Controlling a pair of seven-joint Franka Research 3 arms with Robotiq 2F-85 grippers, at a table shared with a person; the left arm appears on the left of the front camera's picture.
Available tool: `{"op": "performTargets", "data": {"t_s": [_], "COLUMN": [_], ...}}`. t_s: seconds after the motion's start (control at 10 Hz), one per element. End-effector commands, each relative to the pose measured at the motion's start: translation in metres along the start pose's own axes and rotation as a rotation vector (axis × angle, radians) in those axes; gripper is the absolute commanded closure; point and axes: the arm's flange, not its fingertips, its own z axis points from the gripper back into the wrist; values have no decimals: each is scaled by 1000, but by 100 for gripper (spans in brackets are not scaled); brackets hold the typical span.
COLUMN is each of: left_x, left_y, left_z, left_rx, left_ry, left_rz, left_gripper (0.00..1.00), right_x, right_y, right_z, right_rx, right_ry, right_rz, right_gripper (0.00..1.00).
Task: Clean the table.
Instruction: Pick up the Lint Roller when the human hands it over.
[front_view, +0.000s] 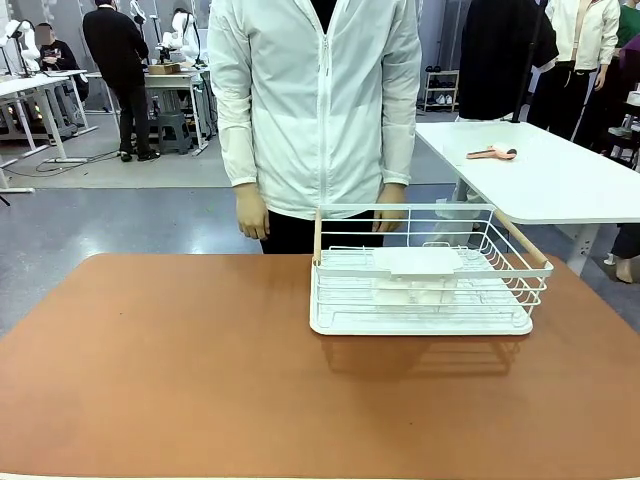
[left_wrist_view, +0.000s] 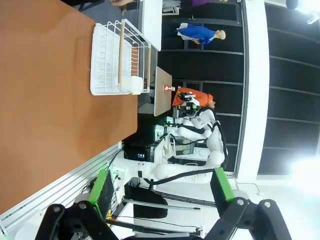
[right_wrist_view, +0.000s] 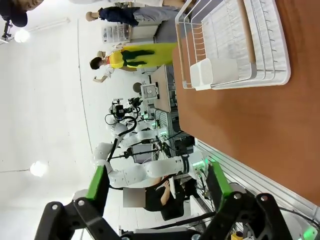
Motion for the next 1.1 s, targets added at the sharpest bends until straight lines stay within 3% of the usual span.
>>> {"op": "performTargets", "data": {"t_s": [0.0, 1.0], "left_x": [-2, -2], "left_y": [-2, -2], "left_z": [4, 4], "left_rx": [-2, -2], "left_ry": [-8, -8], "left_rz": [2, 2], "left_gripper": [0, 0], "right_x": [-2, -2], "right_y": [0, 0], "right_z": [2, 2], "right_rx": [0, 0], "right_ry": [-10, -10], "right_rz": [-2, -2], "right_gripper": [0, 0]}}
